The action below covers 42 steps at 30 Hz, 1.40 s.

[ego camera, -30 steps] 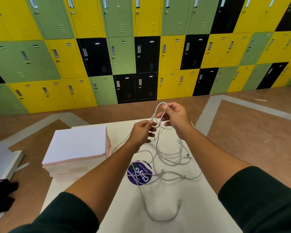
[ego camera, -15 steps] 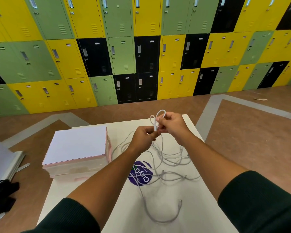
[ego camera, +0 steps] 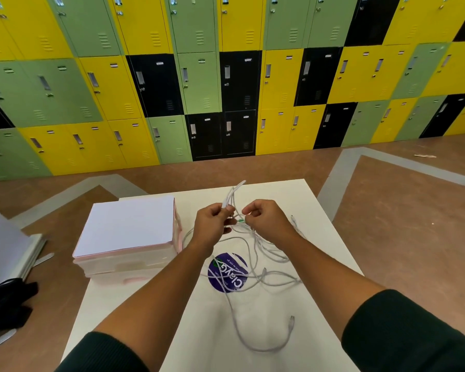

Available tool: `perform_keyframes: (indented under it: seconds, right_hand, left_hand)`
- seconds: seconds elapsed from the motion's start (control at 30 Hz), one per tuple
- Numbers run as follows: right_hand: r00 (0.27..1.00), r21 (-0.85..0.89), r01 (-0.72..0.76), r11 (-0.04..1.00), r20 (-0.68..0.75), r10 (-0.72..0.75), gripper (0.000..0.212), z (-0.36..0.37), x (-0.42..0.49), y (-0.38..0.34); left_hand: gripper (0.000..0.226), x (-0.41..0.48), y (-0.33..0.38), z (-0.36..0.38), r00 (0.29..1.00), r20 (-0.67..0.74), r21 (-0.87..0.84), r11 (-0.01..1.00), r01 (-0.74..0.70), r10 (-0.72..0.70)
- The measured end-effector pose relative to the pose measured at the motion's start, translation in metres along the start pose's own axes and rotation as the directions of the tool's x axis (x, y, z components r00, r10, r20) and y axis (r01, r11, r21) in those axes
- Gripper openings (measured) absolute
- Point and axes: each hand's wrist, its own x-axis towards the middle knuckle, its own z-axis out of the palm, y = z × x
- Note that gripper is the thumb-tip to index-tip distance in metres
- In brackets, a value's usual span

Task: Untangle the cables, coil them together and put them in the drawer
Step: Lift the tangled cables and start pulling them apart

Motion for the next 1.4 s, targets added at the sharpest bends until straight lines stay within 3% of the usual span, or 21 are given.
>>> perform_keyframes:
  seconds: [0.17,0.33,0.5,0.57,0.63,0.73,0.8,0.9,1.03,1.07,1.13,1.27,1.4]
  right_hand:
    - [0.992,-0.072,-0.06,0.996,-0.117,0.051,0.021,-0.009,0.004,0.016]
    - [0.958,0.06,-0.22,0.974,-0.177,0.227,0.026,-0.018,0.007,0.029]
    - [0.94,0.061,-0.282,0.957,-0.181,0.288,0.033,-0.016,0.005,0.049]
    - [0.936,-0.03,-0.315,0.949,-0.173,0.306,0.04,-0.015,0.002,0.054]
    - [0.935,-0.243,-0.343,0.907,-0.176,0.306,0.053,-0.013,0.0,0.055]
    - [0.974,-0.424,-0.225,0.877,-0.118,0.192,0.08,-0.006,-0.003,0.045]
    - [0.997,-0.332,-0.08,0.94,-0.019,0.079,0.084,0.0,0.001,0.035]
    - [0.997,-0.143,0.044,0.989,0.068,-0.035,0.065,0.01,0.01,0.022]
    - [0.995,0.126,-0.041,0.991,0.095,0.029,0.01,0.018,0.018,0.017]
    - [0.992,0.178,-0.096,0.979,0.098,0.08,0.009,0.018,0.019,0.017]
    - [0.985,0.279,-0.169,0.945,0.071,0.155,0.016,0.016,0.021,0.017]
    - [0.989,0.389,-0.13,0.912,-0.02,0.149,0.02,0.005,0.021,0.002]
    - [0.986,0.502,-0.165,0.849,0.096,0.135,0.015,-0.004,0.017,-0.013]
  left_hand:
    - [0.021,0.001,-0.004,-0.019,1.0,-0.019,-0.003,1.0,0.025,-0.025]
    - [0.02,-0.001,-0.008,-0.032,0.997,-0.048,-0.084,0.995,0.049,-0.053]
    - [0.021,-0.009,-0.011,-0.03,0.992,0.057,-0.108,0.987,0.116,-0.11]
    - [0.021,-0.011,-0.014,-0.028,0.987,0.098,-0.12,0.983,0.139,-0.127]
    - [0.021,-0.013,-0.016,-0.027,0.983,0.125,-0.147,0.977,0.155,-0.137]
    - [0.025,-0.015,-0.012,-0.026,0.979,0.172,-0.175,0.975,0.135,-0.104]
    - [0.026,-0.017,-0.007,-0.024,0.971,0.227,-0.2,0.972,0.126,-0.079]
    - [0.027,-0.02,0.003,-0.02,0.957,0.289,-0.255,0.96,0.117,-0.04]
    - [0.029,-0.024,0.019,-0.018,0.951,0.308,-0.376,0.916,0.139,-0.018]
    - [0.032,-0.024,0.022,-0.019,0.954,0.299,-0.379,0.914,0.142,-0.024]
    - [0.041,-0.023,0.023,-0.021,0.966,0.254,-0.3,0.946,0.119,-0.041]
    - [0.042,-0.016,0.011,-0.025,1.0,0.002,-0.003,1.0,0.023,-0.023]
    - [0.032,-0.015,-0.001,-0.022,0.997,-0.071,0.093,0.995,-0.033,0.039]
